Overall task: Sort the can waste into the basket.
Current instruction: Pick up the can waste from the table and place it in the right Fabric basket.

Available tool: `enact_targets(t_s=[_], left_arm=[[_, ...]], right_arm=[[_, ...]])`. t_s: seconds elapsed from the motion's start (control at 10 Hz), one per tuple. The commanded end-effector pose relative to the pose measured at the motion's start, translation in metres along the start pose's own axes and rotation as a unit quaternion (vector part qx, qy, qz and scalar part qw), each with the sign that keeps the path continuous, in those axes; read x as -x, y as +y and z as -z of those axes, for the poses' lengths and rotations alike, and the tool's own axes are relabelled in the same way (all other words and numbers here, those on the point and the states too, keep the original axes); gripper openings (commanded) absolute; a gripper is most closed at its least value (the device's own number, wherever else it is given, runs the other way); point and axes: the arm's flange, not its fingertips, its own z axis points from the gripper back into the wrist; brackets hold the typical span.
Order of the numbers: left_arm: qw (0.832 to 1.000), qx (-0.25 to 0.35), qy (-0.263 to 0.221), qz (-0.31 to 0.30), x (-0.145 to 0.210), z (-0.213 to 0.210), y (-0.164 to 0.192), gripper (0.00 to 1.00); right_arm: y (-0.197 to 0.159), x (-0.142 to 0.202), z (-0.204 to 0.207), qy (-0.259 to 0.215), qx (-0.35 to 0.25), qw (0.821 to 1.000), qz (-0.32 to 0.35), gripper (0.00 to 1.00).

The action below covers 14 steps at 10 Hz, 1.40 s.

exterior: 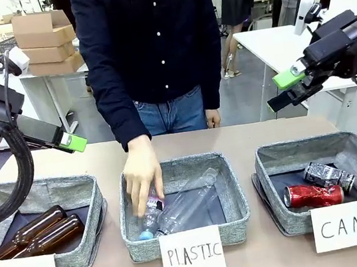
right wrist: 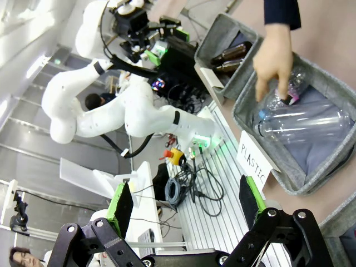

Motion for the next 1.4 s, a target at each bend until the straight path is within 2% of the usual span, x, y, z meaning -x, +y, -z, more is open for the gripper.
enact_targets(t_s=[0.0, 1.3], left_arm=[[1.000, 0.004, -0.009, -0.001, -0.0024, -0.0010, 0.0017, 1.00], [1.000, 0.004, -0.009, -0.001, -0.0024, -0.0010, 0.0017, 1.00]], right_arm=[[-0.0010, -0.0011, -0.0029, 0.004, 0.000, 1.000, -0.013, 1.00], [-0.0010, -0.0011, -0.0029, 0.004, 0.000, 1.000, -0.013, 1.00]])
